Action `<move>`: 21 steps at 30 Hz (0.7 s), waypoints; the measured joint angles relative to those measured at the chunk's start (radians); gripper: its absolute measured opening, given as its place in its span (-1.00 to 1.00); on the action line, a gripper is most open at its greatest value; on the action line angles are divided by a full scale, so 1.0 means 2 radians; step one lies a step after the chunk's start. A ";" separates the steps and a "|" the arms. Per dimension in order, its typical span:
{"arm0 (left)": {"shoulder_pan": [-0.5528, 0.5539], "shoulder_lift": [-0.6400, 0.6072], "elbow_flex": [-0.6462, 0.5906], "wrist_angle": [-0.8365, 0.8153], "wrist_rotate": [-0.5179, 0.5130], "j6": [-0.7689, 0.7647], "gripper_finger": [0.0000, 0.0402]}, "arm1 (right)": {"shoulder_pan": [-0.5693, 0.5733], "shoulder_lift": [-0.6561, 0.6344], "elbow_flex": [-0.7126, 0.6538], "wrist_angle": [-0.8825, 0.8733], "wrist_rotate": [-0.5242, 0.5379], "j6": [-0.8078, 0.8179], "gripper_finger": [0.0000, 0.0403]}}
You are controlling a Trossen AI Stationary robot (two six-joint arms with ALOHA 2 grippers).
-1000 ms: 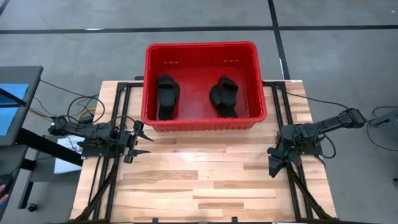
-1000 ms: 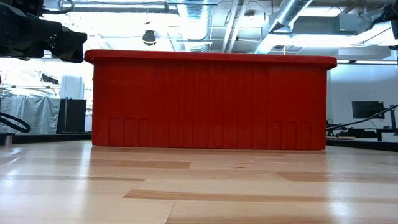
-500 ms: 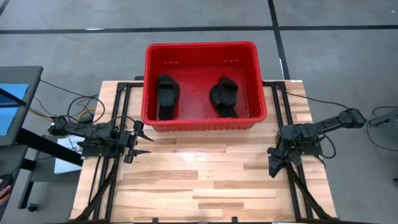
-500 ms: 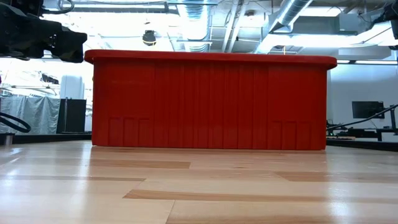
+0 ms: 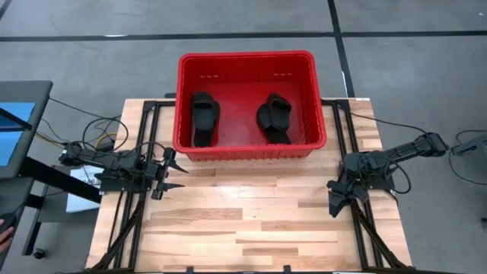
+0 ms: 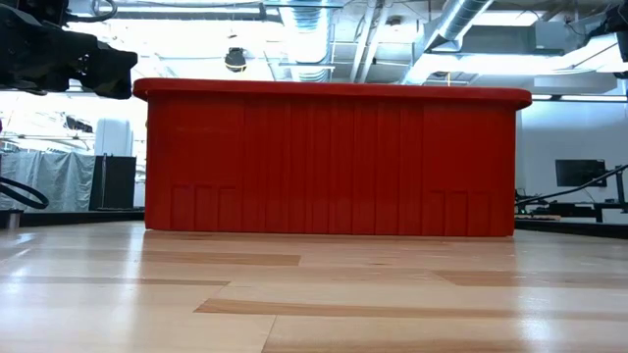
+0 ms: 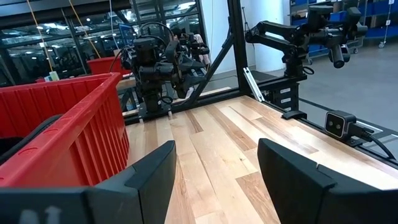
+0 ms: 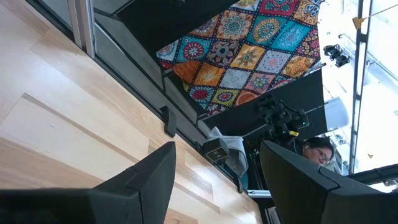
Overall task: Pick and place slides into bin
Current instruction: Return to Home Position
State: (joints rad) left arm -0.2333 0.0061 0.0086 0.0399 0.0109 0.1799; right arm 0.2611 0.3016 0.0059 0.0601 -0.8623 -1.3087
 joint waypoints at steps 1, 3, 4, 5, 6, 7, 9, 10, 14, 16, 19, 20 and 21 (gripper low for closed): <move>0.000 0.000 0.000 0.000 0.000 0.000 0.09 | 0.000 0.000 0.000 0.000 0.000 0.000 0.11; 0.000 0.000 0.000 0.000 0.000 -0.003 0.09 | 0.000 0.000 0.000 0.000 0.000 0.000 0.11; 0.000 0.000 0.000 0.000 0.000 -0.003 0.09 | 0.000 0.000 0.000 0.000 0.000 0.000 0.11; 0.000 0.000 0.000 0.000 0.000 -0.003 0.09 | 0.000 0.000 0.000 0.000 0.000 0.000 0.11; 0.000 0.000 0.000 0.000 0.000 -0.001 0.09 | 0.000 0.000 0.000 0.000 0.000 0.000 0.11; 0.000 0.000 0.000 0.000 0.000 0.000 0.09 | 0.000 0.000 0.000 0.000 0.000 0.000 0.11; 0.000 0.000 0.000 0.000 0.000 -0.001 0.09 | 0.000 0.000 0.000 0.000 0.000 0.000 0.11; 0.000 0.000 0.000 0.000 0.000 -0.003 0.09 | 0.000 0.000 0.000 0.000 0.000 0.000 0.11; 0.000 0.000 0.000 0.000 0.000 0.000 0.09 | 0.000 0.000 0.000 0.000 0.000 0.000 0.11; 0.000 0.000 0.000 0.000 0.000 -0.001 0.09 | 0.000 0.000 0.000 0.000 0.000 0.000 0.11; 0.000 0.000 0.000 0.000 0.000 -0.003 0.09 | 0.000 0.000 0.000 0.000 0.000 0.000 0.11; 0.000 0.000 0.000 0.000 0.000 -0.002 0.09 | 0.000 0.000 0.000 0.000 0.000 0.000 0.11; 0.000 0.000 0.000 0.000 0.000 0.000 0.09 | 0.000 0.000 0.000 0.000 0.000 0.000 0.11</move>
State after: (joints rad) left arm -0.2332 0.0059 0.0086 0.0399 0.0112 0.1795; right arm 0.2615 0.3016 0.0057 0.0603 -0.8623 -1.3083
